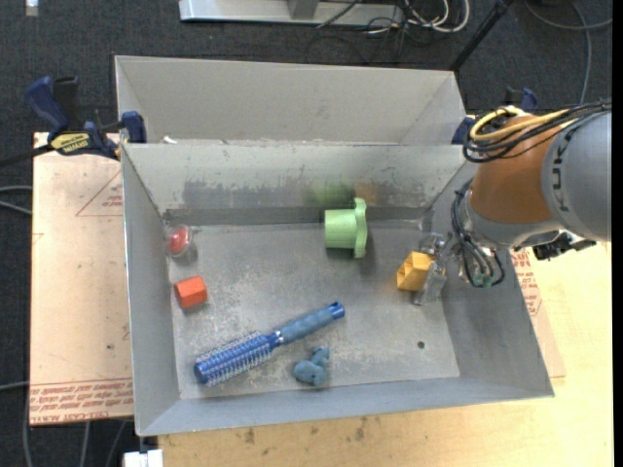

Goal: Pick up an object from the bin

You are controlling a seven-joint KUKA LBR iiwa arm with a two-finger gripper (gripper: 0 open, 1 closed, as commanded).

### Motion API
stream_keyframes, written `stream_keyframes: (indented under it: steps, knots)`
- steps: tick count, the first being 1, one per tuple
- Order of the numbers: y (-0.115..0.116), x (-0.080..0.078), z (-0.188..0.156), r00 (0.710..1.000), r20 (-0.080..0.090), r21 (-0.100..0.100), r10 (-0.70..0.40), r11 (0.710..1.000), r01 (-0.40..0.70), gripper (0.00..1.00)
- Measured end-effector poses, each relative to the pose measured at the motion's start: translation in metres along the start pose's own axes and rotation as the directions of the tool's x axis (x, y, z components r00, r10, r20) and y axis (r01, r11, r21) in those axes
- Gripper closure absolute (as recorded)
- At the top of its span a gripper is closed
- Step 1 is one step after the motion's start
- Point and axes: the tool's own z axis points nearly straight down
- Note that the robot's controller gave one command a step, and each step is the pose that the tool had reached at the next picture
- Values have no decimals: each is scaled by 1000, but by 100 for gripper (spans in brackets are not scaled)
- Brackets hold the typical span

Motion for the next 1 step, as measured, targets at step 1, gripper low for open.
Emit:
stream_keyframes:
  steps: [1]
  knots:
    - [1,-2,-51,1000,3,-1,-1,1000,1,100]
